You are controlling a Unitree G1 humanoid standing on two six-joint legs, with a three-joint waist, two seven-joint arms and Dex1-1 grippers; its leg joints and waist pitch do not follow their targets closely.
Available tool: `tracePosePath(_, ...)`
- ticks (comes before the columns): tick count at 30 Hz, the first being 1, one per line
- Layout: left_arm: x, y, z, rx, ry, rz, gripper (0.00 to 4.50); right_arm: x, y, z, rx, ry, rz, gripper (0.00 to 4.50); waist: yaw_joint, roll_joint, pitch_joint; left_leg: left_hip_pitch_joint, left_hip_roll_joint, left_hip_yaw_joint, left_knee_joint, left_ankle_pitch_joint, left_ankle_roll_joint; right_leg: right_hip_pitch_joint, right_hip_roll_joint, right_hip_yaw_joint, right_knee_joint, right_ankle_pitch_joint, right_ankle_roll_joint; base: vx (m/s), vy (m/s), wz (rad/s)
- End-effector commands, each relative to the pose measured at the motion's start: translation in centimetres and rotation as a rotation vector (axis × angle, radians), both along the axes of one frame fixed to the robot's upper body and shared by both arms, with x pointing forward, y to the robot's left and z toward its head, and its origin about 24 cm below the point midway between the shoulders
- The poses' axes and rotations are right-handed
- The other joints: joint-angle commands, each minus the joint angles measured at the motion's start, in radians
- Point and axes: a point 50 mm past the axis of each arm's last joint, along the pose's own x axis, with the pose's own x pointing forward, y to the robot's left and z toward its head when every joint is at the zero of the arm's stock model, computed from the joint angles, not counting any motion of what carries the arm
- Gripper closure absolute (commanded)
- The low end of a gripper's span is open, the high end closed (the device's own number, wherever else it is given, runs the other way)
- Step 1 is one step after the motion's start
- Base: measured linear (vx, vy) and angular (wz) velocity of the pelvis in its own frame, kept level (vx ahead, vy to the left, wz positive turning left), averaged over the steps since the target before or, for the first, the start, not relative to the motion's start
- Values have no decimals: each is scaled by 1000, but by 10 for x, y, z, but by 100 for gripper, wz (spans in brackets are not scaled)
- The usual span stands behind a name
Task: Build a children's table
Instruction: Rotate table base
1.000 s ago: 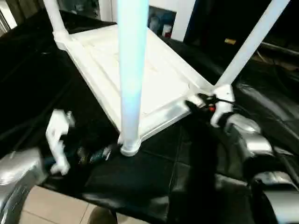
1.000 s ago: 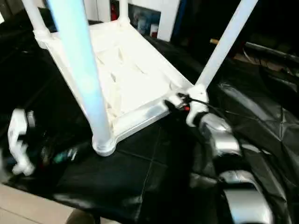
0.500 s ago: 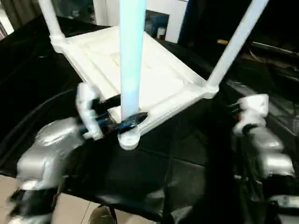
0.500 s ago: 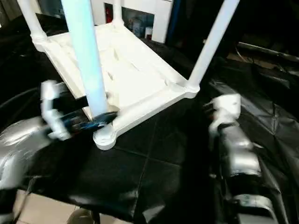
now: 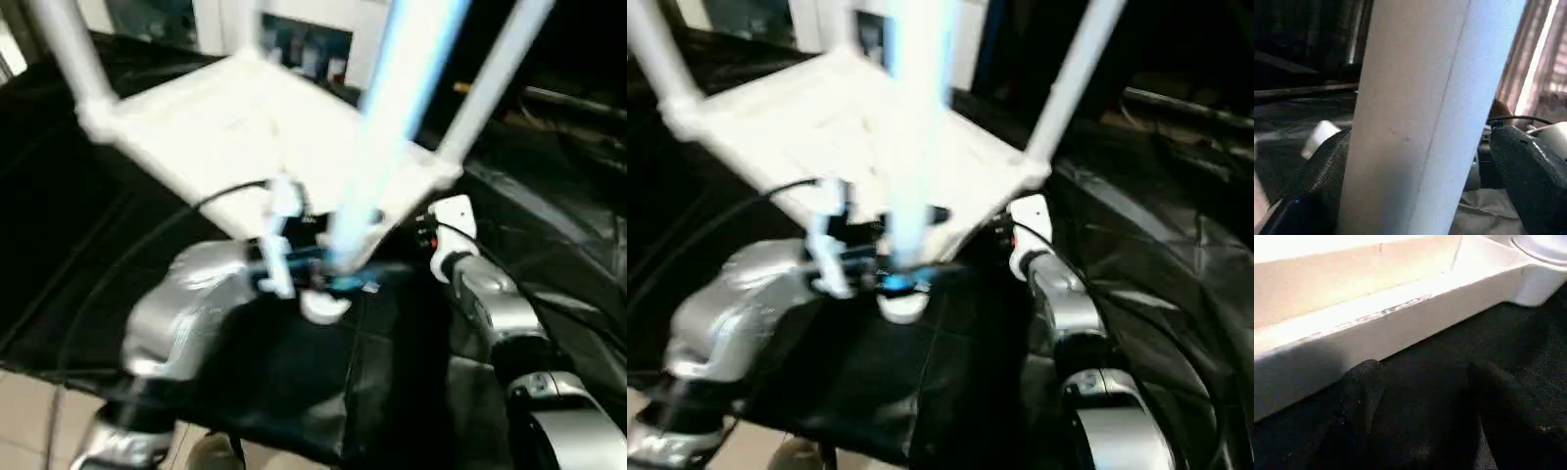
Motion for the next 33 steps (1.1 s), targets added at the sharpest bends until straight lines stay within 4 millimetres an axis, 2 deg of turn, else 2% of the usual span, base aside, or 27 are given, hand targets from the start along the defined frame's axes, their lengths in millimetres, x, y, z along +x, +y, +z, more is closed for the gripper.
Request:
tracePosePath(1,-7,-17,1,5,-20,-87,3,2,18,1,-2,-2,81,139,5,4,-91,13,7,-2,-60,-176,24,60,-33,27,-63,-145,-214,0,0,0)
tracePosePath(3,-9,-30,0,0,-27,-107,3,3,22,0,0,-2,87,139,0,6,-90,15,8,-2,-61,-195,22,56,-33,26,-68,-171,-214,0,0,0)
tracePosePath(5,-8,-37,0,-5,-30,-108,3,4,24,0,1,-3,89,139,-1,6,-91,12,8,-3,-60,-194,22,59,-33,26,-66,-161,-216,0,0,0)
tracePosePath(9,-7,-45,0,-9,-39,-105,3,4,26,0,6,-10,107,139,-6,6,-93,11,8,-4,-60,-194,35,62,-34,25,-66,-147,-226,0,0,0)
tracePosePath(11,-8,-49,0,-12,-43,-107,3,3,28,0,17,-15,127,139,-7,8,-94,12,9,-3,-58,-191,42,62,-33,26,-66,-132,-234,0,0,0)
tracePosePath(13,-7,-54,-1,-10,-54,-96,3,3,30,0,17,-20,133,139,-6,14,-93,12,9,-4,-59,-192,48,61,-32,25,-66,-124,-244,0,0,0)
tracePosePath(17,-3,-57,-4,11,-71,-65,3,5,32,1,17,-25,128,139,-8,14,-93,14,10,-5,-60,-214,48,61,-33,24,-69,-141,-249,0,0,0)
tracePosePath(20,5,-53,-6,34,-88,-25,3,6,31,4,41,-43,124,139,-7,20,-96,16,9,-5,-59,-220,45,61,-32,23,-70,-148,-250,0,0,0)
tracePosePath(22,8,-52,-8,49,-92,-15,3,6,33,6,54,-54,158,139,-6,20,-99,13,9,-6,-59,-211,51,65,-33,23,-66,-130,-254,0,0,0)
tracePosePath(23,8,-52,-8,53,-95,-13,3,6,33,6,50,-55,159,139,-5,25,-101,15,10,-5,-58,-200,54,64,-33,24,-66,-110,-263,0,0,0)
tracePosePath(27,17,-46,-12,98,-111,49,3,6,21,8,17,-68,132,139,-3,27,-105,15,9,-4,-56,-178,68,68,-32,23,-61,-64,-282,0,0,0)
tracePosePath(28,23,-36,-17,147,-125,68,3,7,10,11,4,-76,130,139,-1,30,-105,15,8,-6,-57,-181,69,69,-33,22,-62,-71,-283,0,0,0)
tracePosePath(30,26,-25,-22,186,-135,74,3,5,1,14,-17,-80,161,139,0,27,-104,14,8,-6,-57,-189,70,69,-33,22,-65,-89,-278,0,0,0)
tracePosePath(31,27,-13,-26,219,-157,67,3,0,-6,17,-28,-71,230,139,6,26,-104,16,8,-6,-57,-194,75,70,-32,23,-67,-107,-265,0,0,0)
tracePosePath(33,28,-2,-29,245,-154,43,3,-6,-13,18,-53,-61,308,139,13,31,-105,18,9,-6,-57,-191,72,69,-33,23,-67,-117,-265,0,0,0)
